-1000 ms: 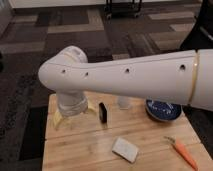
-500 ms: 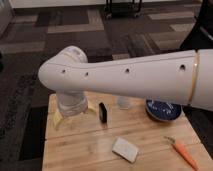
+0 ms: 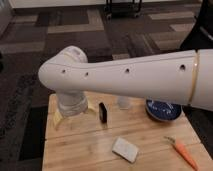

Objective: Wipe the white sponge on the table

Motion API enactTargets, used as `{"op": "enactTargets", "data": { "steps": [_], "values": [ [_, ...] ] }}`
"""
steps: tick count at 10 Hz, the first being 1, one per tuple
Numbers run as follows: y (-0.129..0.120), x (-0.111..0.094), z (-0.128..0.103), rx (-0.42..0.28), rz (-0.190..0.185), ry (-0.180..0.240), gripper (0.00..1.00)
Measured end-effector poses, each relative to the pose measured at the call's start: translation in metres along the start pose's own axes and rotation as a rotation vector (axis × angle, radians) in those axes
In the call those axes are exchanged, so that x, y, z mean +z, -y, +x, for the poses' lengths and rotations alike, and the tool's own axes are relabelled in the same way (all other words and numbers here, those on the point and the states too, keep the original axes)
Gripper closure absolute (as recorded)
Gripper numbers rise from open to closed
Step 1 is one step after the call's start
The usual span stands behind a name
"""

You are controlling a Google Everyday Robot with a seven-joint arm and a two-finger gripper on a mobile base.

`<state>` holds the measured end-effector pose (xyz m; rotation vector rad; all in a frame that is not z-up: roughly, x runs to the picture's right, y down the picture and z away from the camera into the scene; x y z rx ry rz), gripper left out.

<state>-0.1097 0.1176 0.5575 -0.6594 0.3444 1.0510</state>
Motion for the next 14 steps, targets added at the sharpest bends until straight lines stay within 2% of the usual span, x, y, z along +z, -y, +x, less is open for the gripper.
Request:
{"op": "enactTargets", "data": {
  "steps": [1, 3, 4, 5, 7, 9, 14],
  "values": [
    [0.0, 0.001, 0.001, -0.014, -0.001, 0.004, 0.2],
    [0.005, 0.002, 0.003, -0.057, -0.032, 0.045, 0.2],
    [0.013, 0.004, 0.009, -0.09, -0.065, 0.075, 0.2],
    [0.019, 0.007, 0.014, -0.1, -0.081, 0.081, 0.2],
    [0.045, 0.022, 0.033, -0.154, -0.142, 0.084, 0.2],
    [0.061, 0.031, 0.044, -0.185, -0.157, 0.07, 0.2],
    [0.061, 0.032, 0.044, -0.189, -0.158, 0.069, 0.2]
  ]
}}
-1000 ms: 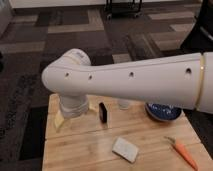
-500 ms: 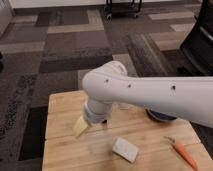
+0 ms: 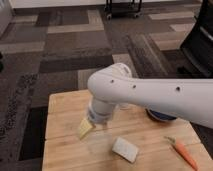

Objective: Wipe the white sponge on the table

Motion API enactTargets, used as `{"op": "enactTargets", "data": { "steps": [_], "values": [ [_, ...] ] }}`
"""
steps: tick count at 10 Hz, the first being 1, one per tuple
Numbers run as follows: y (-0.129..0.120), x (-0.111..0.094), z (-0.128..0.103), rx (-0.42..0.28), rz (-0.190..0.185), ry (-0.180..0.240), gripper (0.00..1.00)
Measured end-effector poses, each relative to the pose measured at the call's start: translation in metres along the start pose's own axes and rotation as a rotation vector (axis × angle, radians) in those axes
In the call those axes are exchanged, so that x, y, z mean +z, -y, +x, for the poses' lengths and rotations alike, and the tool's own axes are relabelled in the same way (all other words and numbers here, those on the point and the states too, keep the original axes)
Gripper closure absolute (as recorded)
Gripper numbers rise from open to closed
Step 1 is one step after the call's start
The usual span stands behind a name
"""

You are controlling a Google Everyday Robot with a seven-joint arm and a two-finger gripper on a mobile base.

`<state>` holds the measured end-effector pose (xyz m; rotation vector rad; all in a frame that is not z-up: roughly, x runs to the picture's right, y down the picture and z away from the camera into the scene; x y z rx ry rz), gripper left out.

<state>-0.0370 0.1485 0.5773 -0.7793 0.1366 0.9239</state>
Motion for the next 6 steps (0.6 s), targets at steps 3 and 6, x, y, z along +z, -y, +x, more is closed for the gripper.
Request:
{"op": "enactTargets", "data": {
  "steps": [3, 6],
  "values": [
    [0.001, 0.001, 0.001, 0.002, 0.001, -0.002, 0.2],
    [0.021, 0.008, 0.011, 0.021, 0.033, -0.015, 0.2]
  ]
}}
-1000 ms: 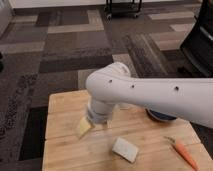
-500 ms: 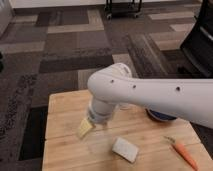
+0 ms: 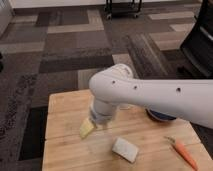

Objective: Wipe the white sponge on the table

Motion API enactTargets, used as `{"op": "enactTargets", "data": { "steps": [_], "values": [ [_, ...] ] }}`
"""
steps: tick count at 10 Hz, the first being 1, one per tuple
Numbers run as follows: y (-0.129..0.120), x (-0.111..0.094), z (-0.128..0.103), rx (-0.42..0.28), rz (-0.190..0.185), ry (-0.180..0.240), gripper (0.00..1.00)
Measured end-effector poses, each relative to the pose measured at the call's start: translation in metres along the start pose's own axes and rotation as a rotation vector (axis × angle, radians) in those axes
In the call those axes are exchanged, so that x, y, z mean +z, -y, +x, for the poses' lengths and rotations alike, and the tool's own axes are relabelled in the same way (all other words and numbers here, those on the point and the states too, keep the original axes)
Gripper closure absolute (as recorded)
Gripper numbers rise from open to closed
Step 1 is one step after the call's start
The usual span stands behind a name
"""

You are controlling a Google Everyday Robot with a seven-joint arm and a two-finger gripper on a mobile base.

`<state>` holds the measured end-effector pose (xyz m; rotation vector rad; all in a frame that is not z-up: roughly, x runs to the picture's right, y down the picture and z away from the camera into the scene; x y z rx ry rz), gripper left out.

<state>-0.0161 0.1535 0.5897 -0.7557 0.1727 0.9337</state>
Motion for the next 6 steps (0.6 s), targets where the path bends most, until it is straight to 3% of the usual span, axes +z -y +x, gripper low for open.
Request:
{"op": "enactTargets", "data": {
  "steps": [3, 4, 6],
  "values": [
    [0.025, 0.011, 0.012, -0.041, 0.048, 0.007, 0.2],
    [0.044, 0.02, 0.029, -0.063, 0.09, -0.015, 0.2],
    [0.058, 0.03, 0.048, -0.093, 0.128, -0.054, 0.2]
  ]
}}
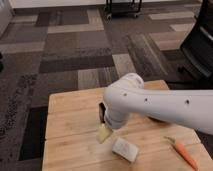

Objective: Wipe the white sponge on the table

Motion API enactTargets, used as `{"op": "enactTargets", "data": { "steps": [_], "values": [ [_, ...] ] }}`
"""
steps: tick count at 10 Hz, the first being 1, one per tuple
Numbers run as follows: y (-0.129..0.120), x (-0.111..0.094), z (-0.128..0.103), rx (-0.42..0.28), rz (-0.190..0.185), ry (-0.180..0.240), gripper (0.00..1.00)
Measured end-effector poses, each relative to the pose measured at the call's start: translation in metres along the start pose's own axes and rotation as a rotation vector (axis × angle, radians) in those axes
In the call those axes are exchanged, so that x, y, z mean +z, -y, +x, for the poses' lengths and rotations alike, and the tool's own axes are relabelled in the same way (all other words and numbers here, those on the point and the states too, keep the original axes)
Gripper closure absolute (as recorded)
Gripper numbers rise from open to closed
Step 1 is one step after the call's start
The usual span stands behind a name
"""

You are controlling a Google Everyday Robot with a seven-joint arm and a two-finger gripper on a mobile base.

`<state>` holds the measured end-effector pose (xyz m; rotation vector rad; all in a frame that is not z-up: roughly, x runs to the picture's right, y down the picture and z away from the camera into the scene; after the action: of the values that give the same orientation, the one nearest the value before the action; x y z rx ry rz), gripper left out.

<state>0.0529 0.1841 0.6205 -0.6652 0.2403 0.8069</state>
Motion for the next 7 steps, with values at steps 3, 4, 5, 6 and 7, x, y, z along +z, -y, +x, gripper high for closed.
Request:
{"op": "enactTargets", "data": {
  "steps": [3, 4, 5, 6, 7],
  "values": [
    [0.012, 0.019, 0.024, -0.05, 0.052, -0.045, 0.2],
    [0.012, 0.019, 0.025, -0.05, 0.052, -0.045, 0.2],
    [0.012, 0.019, 0.025, -0.049, 0.052, -0.045, 0.2],
    [0.012, 0.019, 0.025, -0.048, 0.052, -0.045, 0.2],
    [0.011, 0.023, 0.026, -0.044, 0.048, -0.047, 0.2]
  ]
}}
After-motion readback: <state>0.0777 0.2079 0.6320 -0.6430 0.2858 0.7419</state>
